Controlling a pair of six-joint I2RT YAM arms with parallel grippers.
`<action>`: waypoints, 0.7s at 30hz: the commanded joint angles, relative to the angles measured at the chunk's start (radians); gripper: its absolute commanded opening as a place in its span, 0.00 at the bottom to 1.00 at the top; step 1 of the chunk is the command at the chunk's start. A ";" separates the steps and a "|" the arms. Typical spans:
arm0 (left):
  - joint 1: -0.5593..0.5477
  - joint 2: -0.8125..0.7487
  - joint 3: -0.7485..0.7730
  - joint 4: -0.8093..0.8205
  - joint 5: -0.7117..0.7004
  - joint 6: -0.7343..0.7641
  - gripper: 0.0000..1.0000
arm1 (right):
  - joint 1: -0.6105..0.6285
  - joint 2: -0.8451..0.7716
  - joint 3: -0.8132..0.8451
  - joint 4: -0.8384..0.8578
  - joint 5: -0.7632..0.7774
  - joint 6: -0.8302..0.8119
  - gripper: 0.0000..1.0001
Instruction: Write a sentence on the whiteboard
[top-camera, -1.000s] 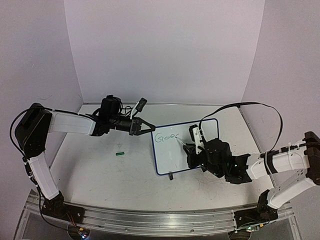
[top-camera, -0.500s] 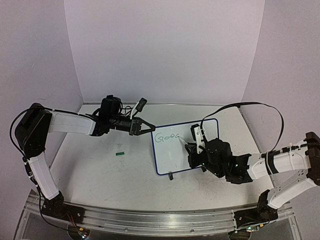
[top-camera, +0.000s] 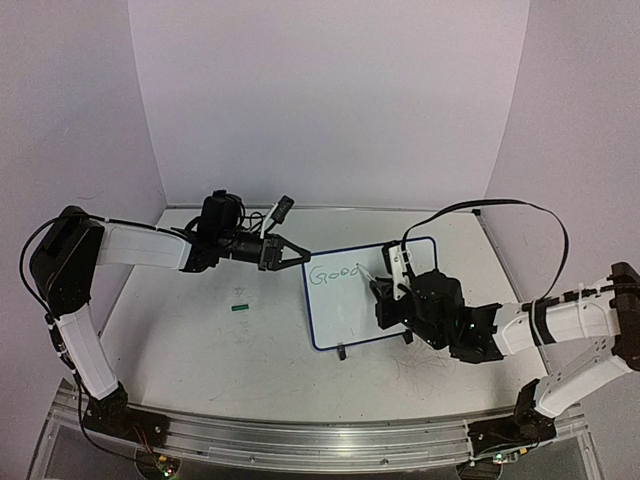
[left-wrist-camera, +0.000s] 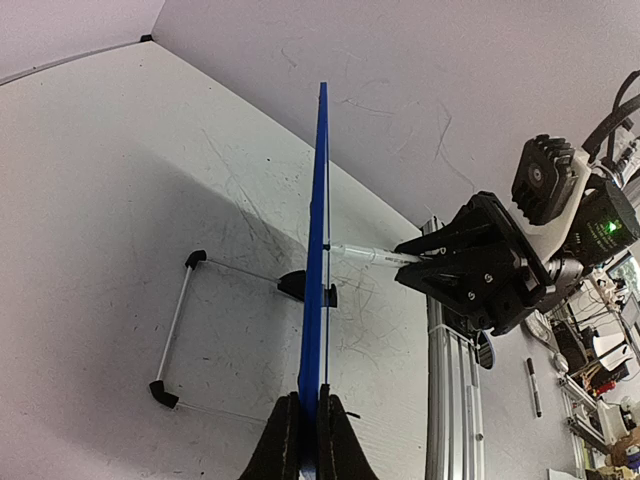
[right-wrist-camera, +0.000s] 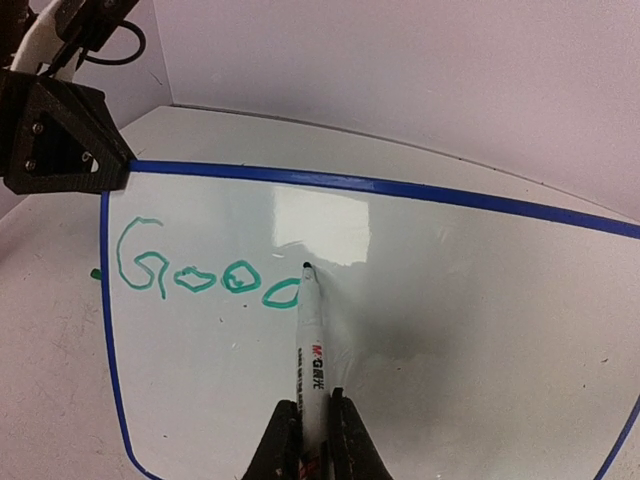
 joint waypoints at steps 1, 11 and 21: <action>-0.004 -0.045 -0.003 -0.002 0.012 0.023 0.00 | -0.019 0.028 0.047 0.017 0.020 -0.020 0.00; -0.005 -0.049 -0.003 -0.002 0.009 0.025 0.00 | -0.032 0.034 0.070 0.019 0.028 -0.032 0.00; -0.004 -0.051 -0.002 -0.001 0.008 0.026 0.00 | -0.031 0.020 0.018 -0.002 -0.011 0.019 0.00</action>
